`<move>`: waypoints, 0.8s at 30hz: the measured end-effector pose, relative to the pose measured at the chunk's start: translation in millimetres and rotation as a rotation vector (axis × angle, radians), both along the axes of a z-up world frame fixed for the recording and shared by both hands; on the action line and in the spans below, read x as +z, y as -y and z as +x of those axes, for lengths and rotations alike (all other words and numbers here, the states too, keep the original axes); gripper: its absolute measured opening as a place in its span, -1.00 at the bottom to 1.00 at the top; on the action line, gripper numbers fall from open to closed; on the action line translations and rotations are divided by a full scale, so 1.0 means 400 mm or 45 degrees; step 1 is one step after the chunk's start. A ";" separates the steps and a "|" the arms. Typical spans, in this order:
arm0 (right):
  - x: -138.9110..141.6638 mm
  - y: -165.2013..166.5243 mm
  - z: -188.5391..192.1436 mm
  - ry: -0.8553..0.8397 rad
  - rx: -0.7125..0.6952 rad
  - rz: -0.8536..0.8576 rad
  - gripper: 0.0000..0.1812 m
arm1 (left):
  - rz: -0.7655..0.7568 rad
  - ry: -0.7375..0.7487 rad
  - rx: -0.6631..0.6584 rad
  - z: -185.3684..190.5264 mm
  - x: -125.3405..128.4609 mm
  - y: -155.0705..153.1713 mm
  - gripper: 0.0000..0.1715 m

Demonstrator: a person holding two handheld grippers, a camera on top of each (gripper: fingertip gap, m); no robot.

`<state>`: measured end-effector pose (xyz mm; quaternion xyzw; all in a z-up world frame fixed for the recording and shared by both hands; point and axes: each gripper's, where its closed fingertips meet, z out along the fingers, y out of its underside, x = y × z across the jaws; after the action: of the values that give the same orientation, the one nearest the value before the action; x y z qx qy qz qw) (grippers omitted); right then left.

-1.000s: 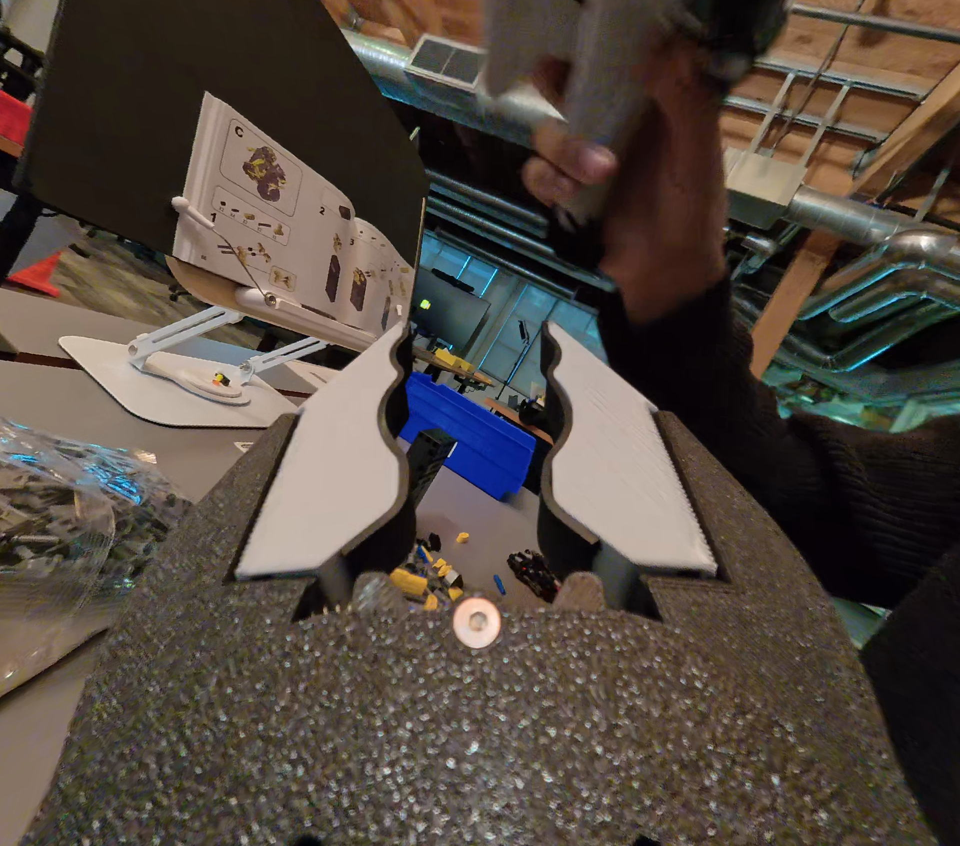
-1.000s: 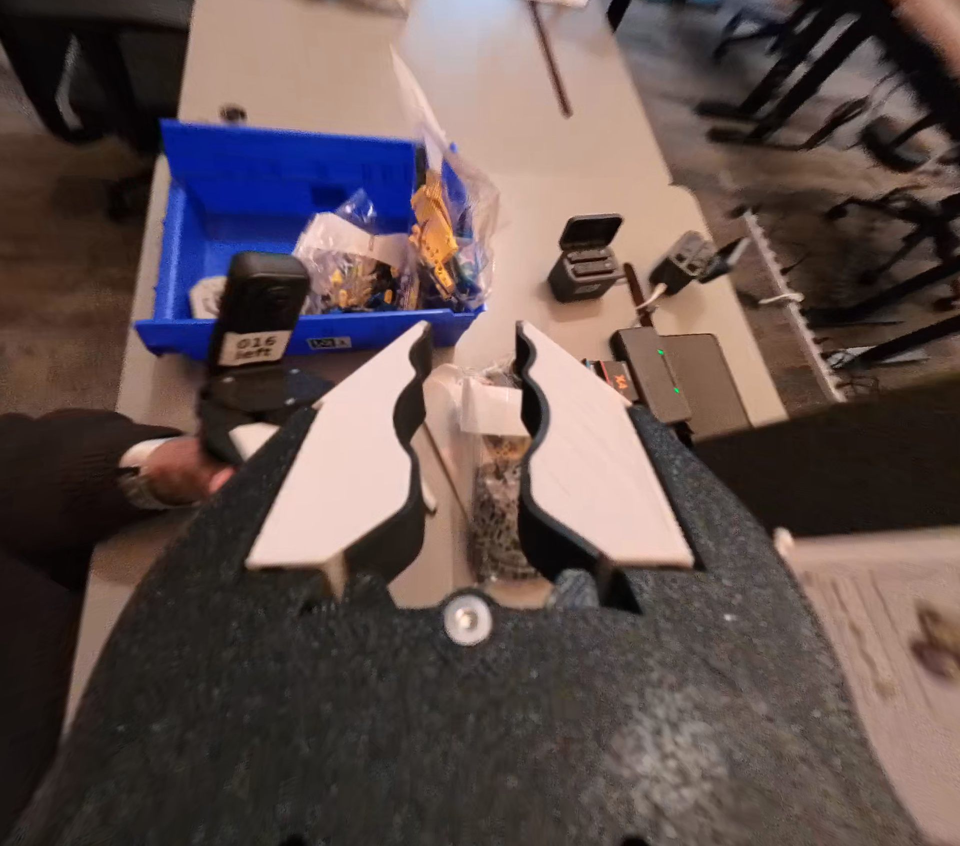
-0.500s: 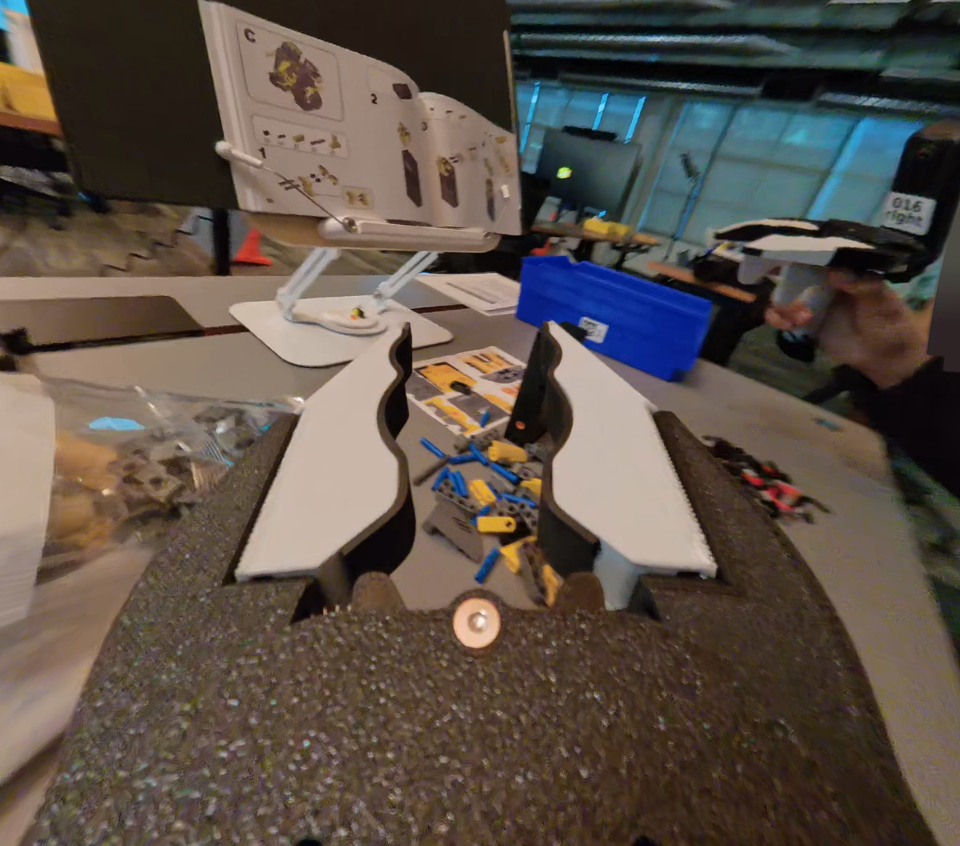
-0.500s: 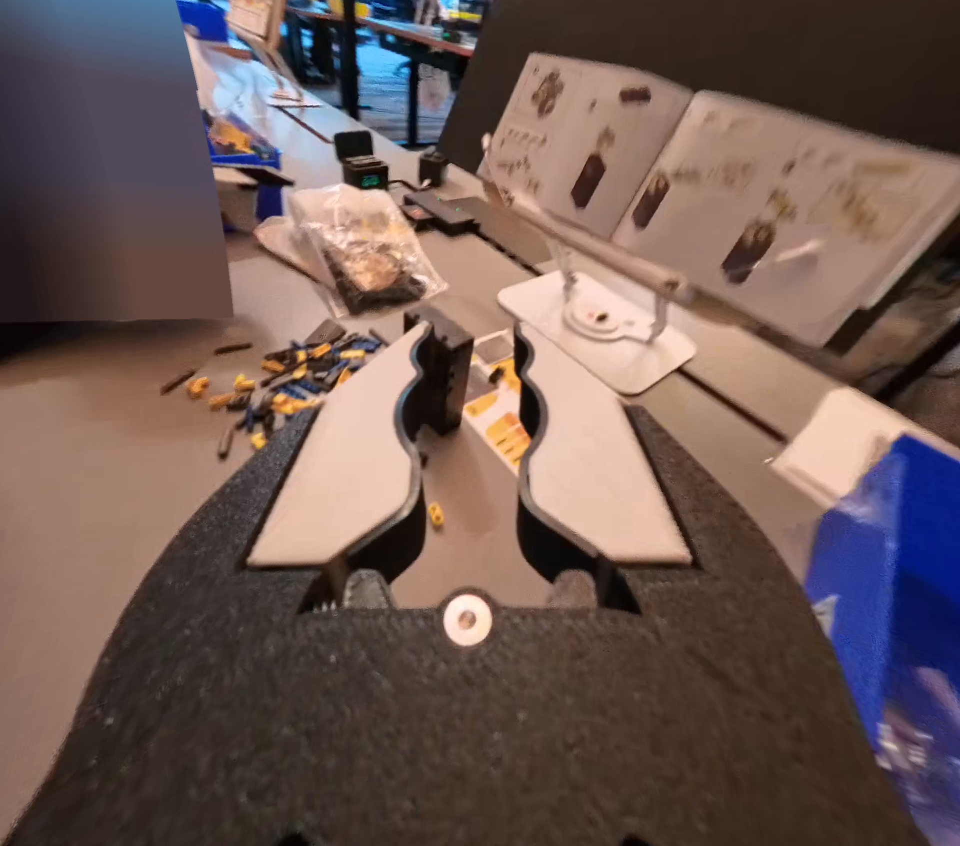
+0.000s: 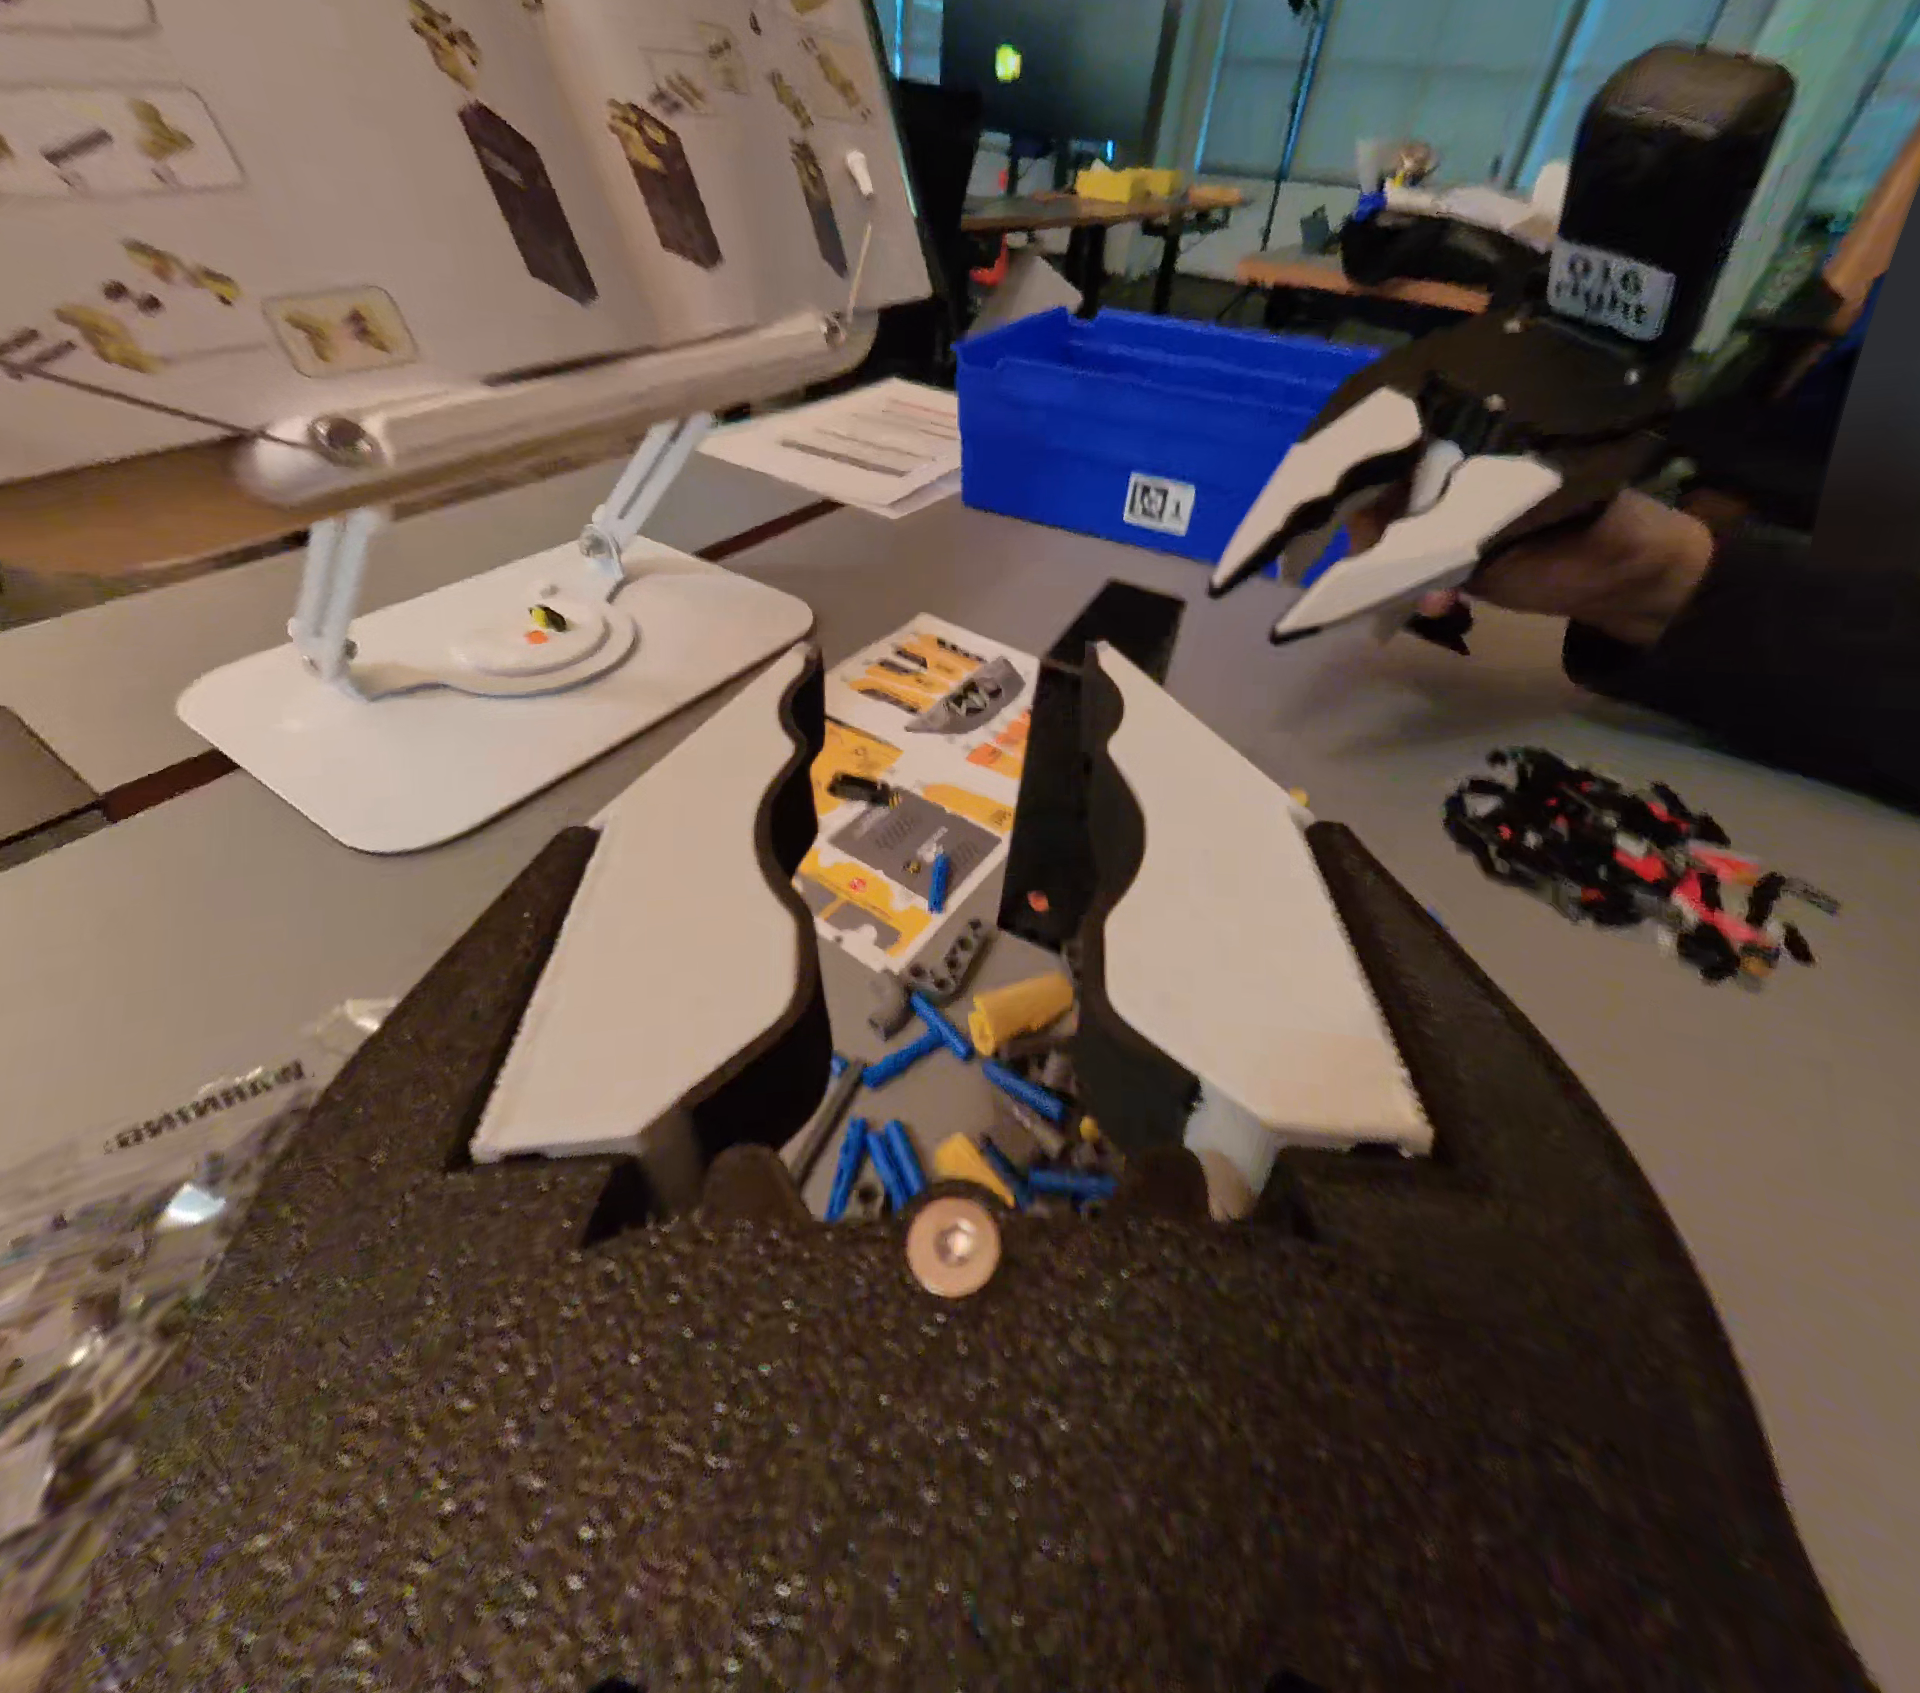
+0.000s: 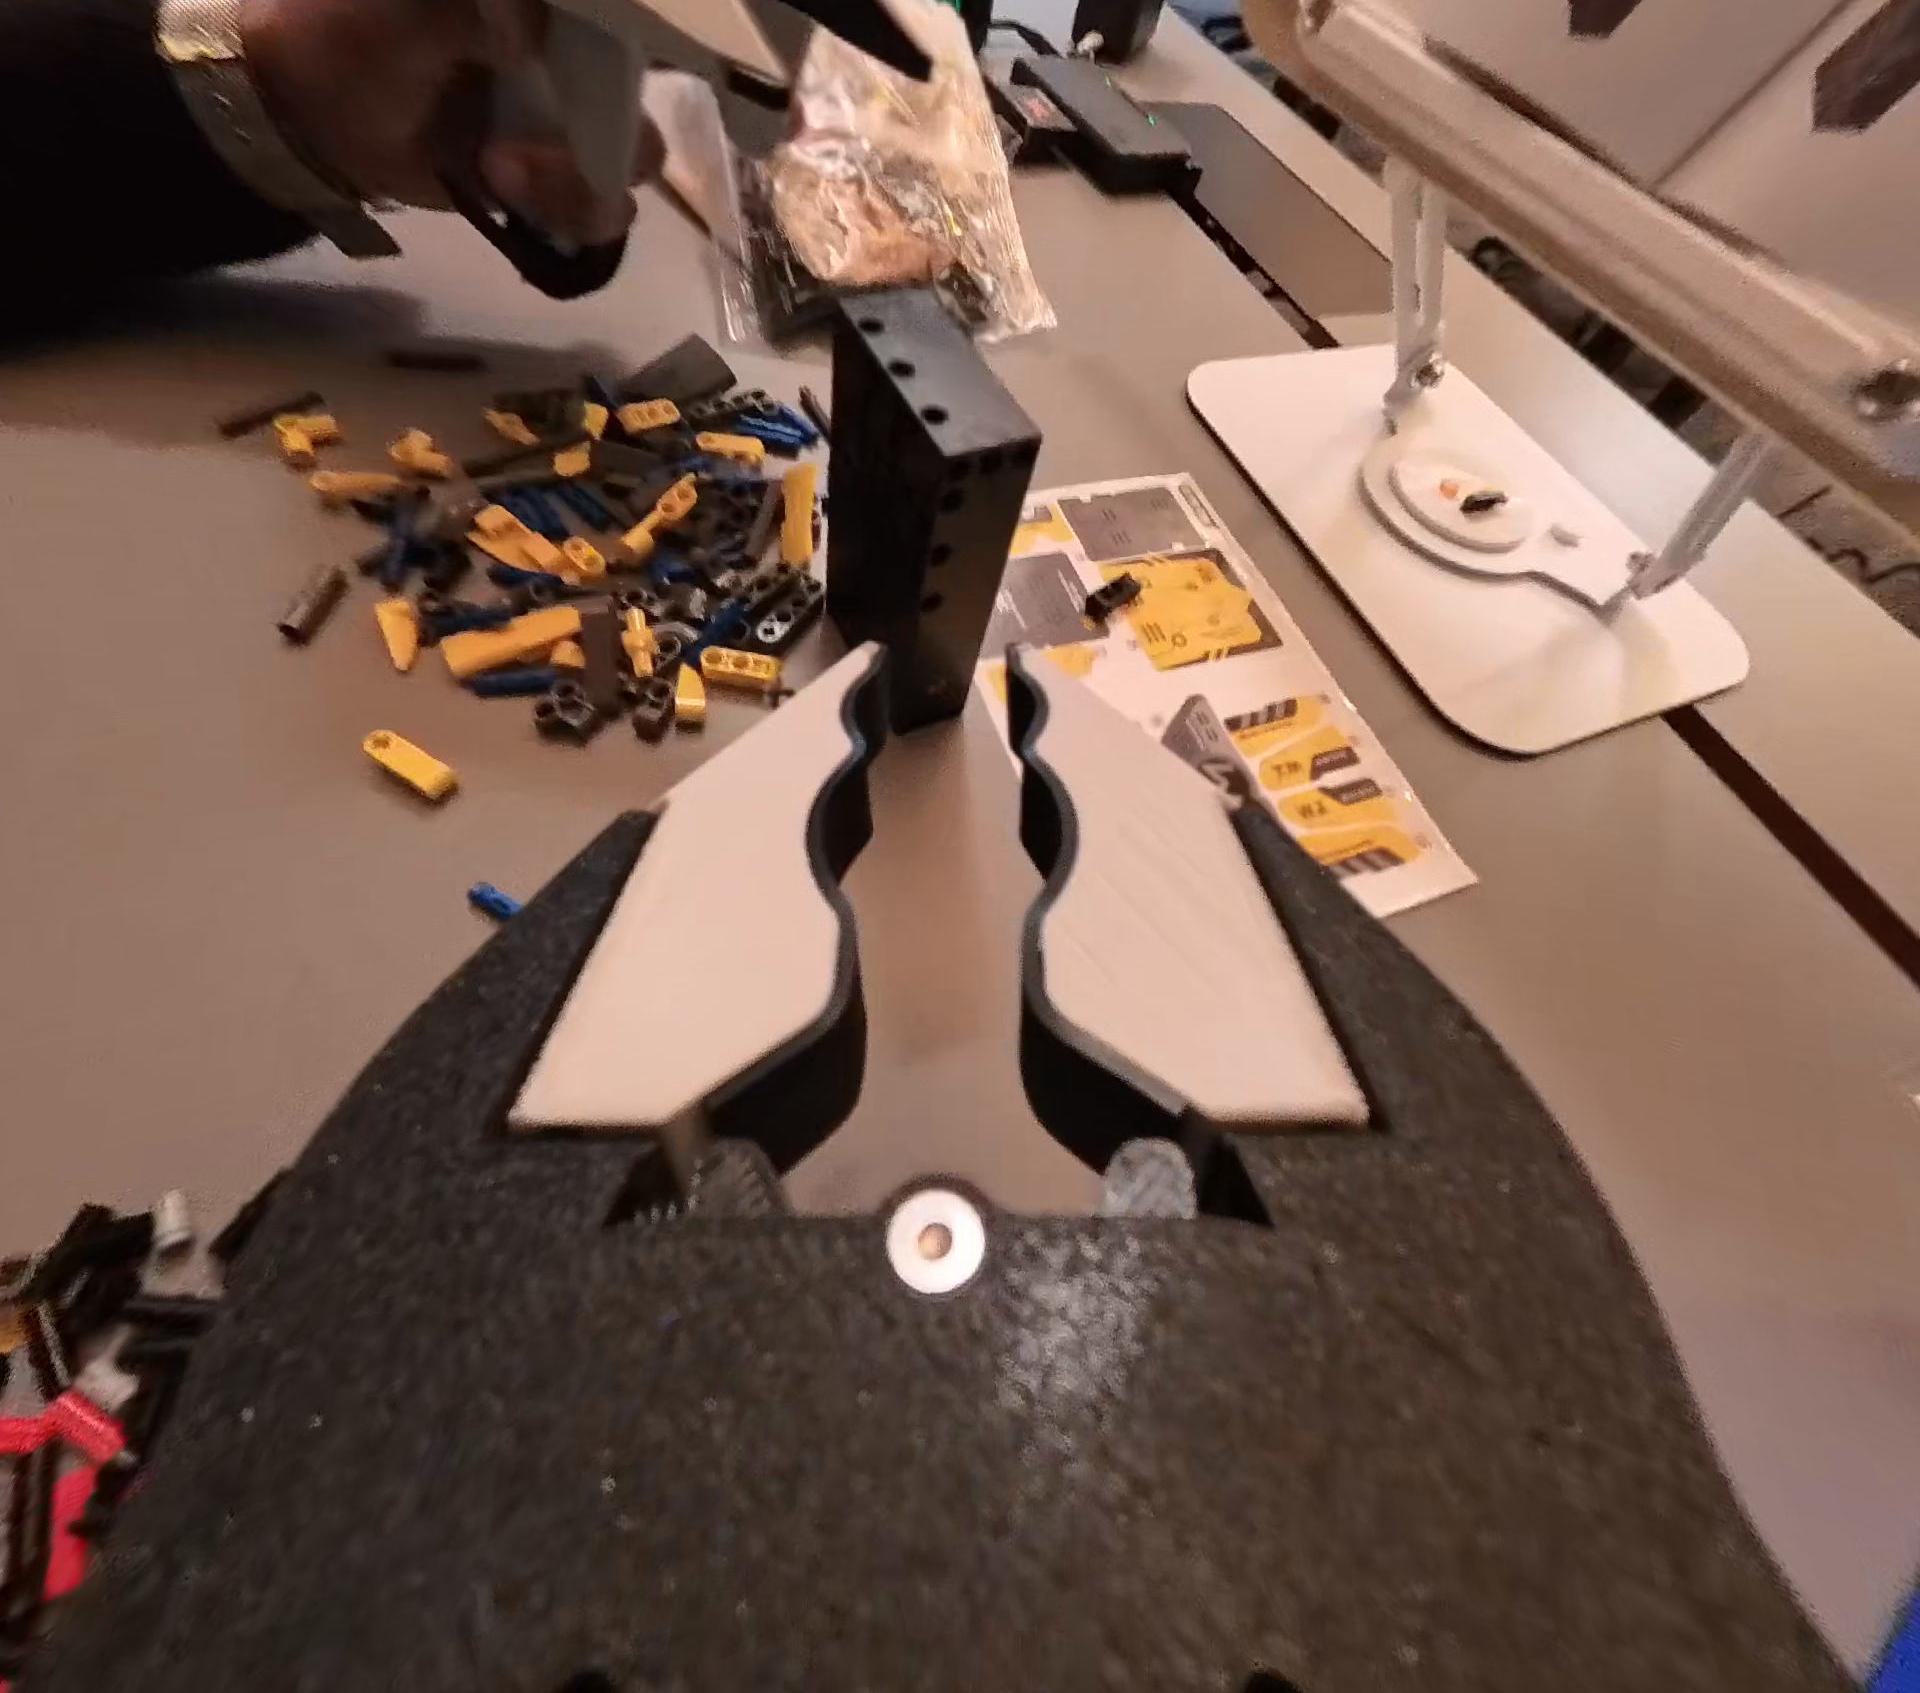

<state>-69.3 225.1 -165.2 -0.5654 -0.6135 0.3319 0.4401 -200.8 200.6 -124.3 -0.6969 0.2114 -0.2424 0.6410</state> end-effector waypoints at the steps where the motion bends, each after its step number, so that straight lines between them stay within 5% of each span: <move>1: -0.012 -0.002 0.007 0.004 -0.011 0.004 -0.77 | 0.001 -0.057 0.002 0.001 -0.015 0.009 -0.44; 4: -0.023 -0.016 0.033 -0.010 -0.063 0.043 -0.77 | 0.057 -0.175 0.041 -0.007 -0.035 0.024 -0.46; 15: -0.092 -0.111 0.084 -0.029 -0.207 -0.212 -0.77 | 0.051 -0.113 0.241 -0.117 0.010 0.042 -0.62; 24: -0.106 -0.125 0.088 -0.010 -0.239 -0.354 -0.78 | -0.050 -0.241 0.304 -0.136 -0.037 0.034 -0.64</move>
<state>-34.0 275.2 -207.7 -0.6744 -0.5044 0.3734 0.3891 -255.1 187.0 -139.0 -0.7491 0.1818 -0.1018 0.6289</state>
